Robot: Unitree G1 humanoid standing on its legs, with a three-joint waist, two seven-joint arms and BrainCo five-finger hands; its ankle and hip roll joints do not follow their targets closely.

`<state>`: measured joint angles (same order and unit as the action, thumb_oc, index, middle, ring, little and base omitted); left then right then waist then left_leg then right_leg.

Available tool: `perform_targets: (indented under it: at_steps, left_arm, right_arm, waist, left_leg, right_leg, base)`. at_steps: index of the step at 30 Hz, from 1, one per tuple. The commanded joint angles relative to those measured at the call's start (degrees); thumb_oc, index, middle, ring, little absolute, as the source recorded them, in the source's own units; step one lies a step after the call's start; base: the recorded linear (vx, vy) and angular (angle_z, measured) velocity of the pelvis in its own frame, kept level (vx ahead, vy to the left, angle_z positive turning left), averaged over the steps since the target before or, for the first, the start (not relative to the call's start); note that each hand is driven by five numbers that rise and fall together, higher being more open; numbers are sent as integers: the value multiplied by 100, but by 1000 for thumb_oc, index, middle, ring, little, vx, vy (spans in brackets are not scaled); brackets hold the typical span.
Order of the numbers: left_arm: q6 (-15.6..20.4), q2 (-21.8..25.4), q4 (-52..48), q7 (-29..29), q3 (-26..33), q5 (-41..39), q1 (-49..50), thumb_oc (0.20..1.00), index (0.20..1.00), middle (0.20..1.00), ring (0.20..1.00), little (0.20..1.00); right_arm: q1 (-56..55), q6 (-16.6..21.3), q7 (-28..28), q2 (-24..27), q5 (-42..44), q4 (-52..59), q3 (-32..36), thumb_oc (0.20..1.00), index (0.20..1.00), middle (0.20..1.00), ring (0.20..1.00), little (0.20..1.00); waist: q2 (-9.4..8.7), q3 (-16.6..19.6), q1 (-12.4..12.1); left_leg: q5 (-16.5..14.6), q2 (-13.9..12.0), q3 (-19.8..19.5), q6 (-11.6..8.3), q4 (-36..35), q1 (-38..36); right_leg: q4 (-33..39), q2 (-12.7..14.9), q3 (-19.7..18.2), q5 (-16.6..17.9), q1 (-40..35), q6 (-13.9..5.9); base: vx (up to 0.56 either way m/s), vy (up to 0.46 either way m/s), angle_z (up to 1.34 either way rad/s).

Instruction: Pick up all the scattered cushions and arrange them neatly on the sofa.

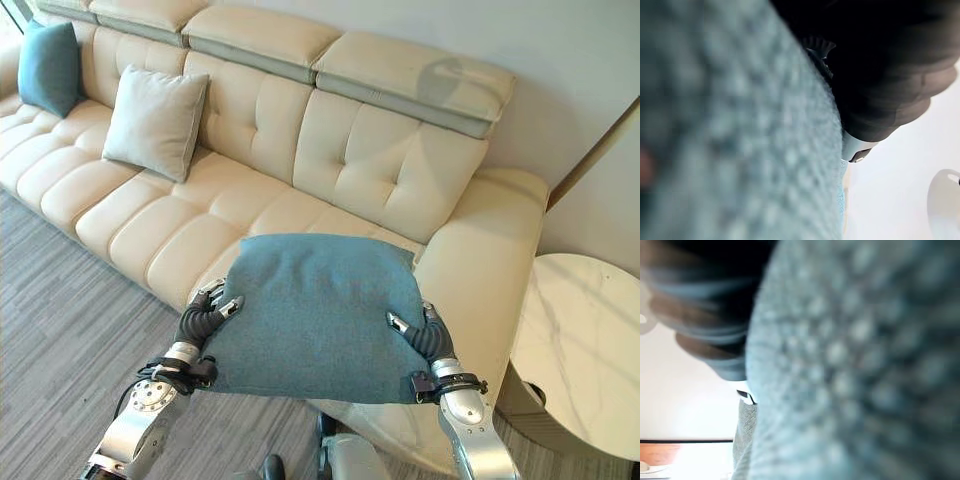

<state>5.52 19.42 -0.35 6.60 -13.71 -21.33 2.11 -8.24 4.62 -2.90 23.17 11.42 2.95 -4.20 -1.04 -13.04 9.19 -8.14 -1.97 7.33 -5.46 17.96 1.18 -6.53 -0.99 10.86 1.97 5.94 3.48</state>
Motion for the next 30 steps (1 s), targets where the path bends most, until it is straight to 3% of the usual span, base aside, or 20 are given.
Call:
perform_targets:
  at_steps: [1, 3, 6, 7, 8, 9, 10, 11, 14, 18, 20, 23, 25, 27, 30]
  left_arm:
    - [562, -165, -585, -334, -113, 50, -388, 200, 200, 200, 200, 200]
    - [550, -159, -599, -353, -95, 99, -355, 200, 200, 200, 200, 200]
    - [529, -150, -657, -365, -67, 125, -284, 200, 200, 200, 200, 200]
    - [520, -142, -679, -288, -24, 146, -252, 200, 200, 200, 200, 200]
    - [512, -149, -686, -266, -18, 134, -246, 200, 200, 200, 200, 200]
    - [512, -149, -686, -266, -18, 134, -246, 200, 200, 200, 200, 200]
    - [547, -161, -682, -207, -21, 103, -262, 200, 200, 200, 200, 200]
    - [570, -166, -665, -174, -32, 92, -288, 200, 200, 200, 200, 200]
    - [601, -153, -616, -97, -56, 64, -406, 200, 200, 200, 200, 200]
    - [619, -165, -525, -102, -48, 84, -388, 200, 200, 200, 200, 200]
    - [595, -75, -517, -144, -6, 75, -297, 200, 200, 200, 200, 200]
    - [580, 62, -526, -99, 107, 80, -254, 200, 200, 200, 200, 200]
    - [606, 132, -484, -51, 195, 85, -215, 200, 200, 200, 200, 200]
    - [595, 141, -486, -69, 245, 72, -115, 200, 200, 200, 200, 200]
    - [593, 91, -395, -16, 333, 65, -44, 200, 200, 200, 200, 200]
  right_arm:
    - [369, 662, 6, 45, 123, 576, 154, 200, 200, 200, 200, 200]
    - [373, 649, -19, 55, 84, 586, 202, 200, 200, 200, 200, 200]
    - [300, 635, -40, 38, 45, 569, 257, 200, 200, 200, 200, 200]
    - [281, 614, -77, 35, -47, 541, 228, 200, 200, 200, 200, 200]
    - [285, 597, -87, 46, -119, 547, 216, 200, 200, 200, 200, 200]
    - [285, 597, -87, 46, -120, 547, 216, 200, 200, 200, 200, 200]
    - [305, 589, -101, 91, -229, 536, 180, 200, 200, 200, 200, 200]
    - [308, 585, -99, 105, -240, 525, 171, 200, 200, 200, 200, 200]
    - [340, 554, -127, 161, -294, 468, 204, 200, 200, 200, 200, 200]
    - [384, 546, -46, 125, -307, 389, 181, 200, 200, 200, 200, 200]
    - [449, 476, 53, -58, -246, 311, 50, 200, 200, 200, 200, 200]
    - [664, 475, 62, -172, -249, 183, -71, 200, 200, 200, 200, 200]
    - [768, 498, 115, -333, -192, 143, -218, 200, 200, 200, 200, 200]
    - [810, 482, 172, -356, -156, 114, -305, 200, 200, 200, 200, 200]
    - [988, 467, 171, -301, -107, -19, -402, 200, 200, 200, 200, 200]
  waist:
    - [-241, 527, 115]
    - [-287, 529, 70]
    - [-279, 489, 8]
    - [-259, 388, -88]
    - [-251, 364, -141]
    - [-250, 368, -140]
    - [-212, 353, -181]
    - [-187, 350, -188]
    - [-89, 364, -207]
    - [36, 441, -217]
    - [-4, 450, -260]
    - [-62, 417, -352]
    - [-81, 405, -443]
    - [-94, 430, -455]
    - [-55, 346, -417]
  left_leg:
    - [-76, -77, 711, 170, 70, -435]
    - [-191, -122, 659, 228, -388, -247]
    - [388, -360, 500, 73, -1086, 123]
    - [832, -525, 177, -30, -1370, 396]
    - [983, -561, -74, -68, -1548, 512]
    - [986, -561, -74, -68, -1551, 515]
    - [1147, -619, -492, -197, -1807, 707]
    - [1207, -653, -618, -244, -1909, 782]
    - [1328, -635, -762, -308, -1924, 1029]
    - [1259, -550, -742, -241, -1622, 1040]
    - [923, -402, -550, -7, -1073, 1003]
    - [730, -374, -264, 162, -1018, 832]
    - [576, -385, 10, 261, -1014, 666]
    - [473, -287, 124, 337, -1071, 474]
    - [297, -51, 242, 436, -1244, 107]
  right_leg:
    - [540, 265, -189, -375, -224, -777]
    - [552, 335, -324, -450, -322, -821]
    - [523, 367, -526, -641, -503, -775]
    - [440, 355, -734, -797, -646, -754]
    - [398, 341, -860, -851, -685, -739]
    - [399, 341, -860, -850, -681, -739]
    - [336, 347, -1128, -962, -778, -759]
    - [321, 368, -1246, -1027, -839, -780]
    - [305, 464, -1530, -1198, -1066, -843]
    - [159, 657, -1865, -1273, -1230, -967]
    - [-205, 913, -2036, -1250, -1155, -1073]
    - [-748, 1000, -2109, -965, -765, -1150]
    - [-1010, 1086, -1907, -740, -446, -1216]
    - [-797, 1001, -1685, -683, -331, -1186]
    - [-372, 622, -1180, -574, 263, -1110]
  base:
    - [230, 60, -4]
    - [200, 60, -27]
    - [177, 94, -46]
    - [269, 148, -43]
    - [203, 118, -28]
    - [232, 151, -73]
    - [265, 195, -66]
    - [269, 195, -79]
    - [300, 260, -52]
    - [316, 324, -63]
    - [364, 419, -76]
    - [157, 223, -73]
    - [203, 238, -95]
    - [199, 165, -98]
    - [180, 105, -45]
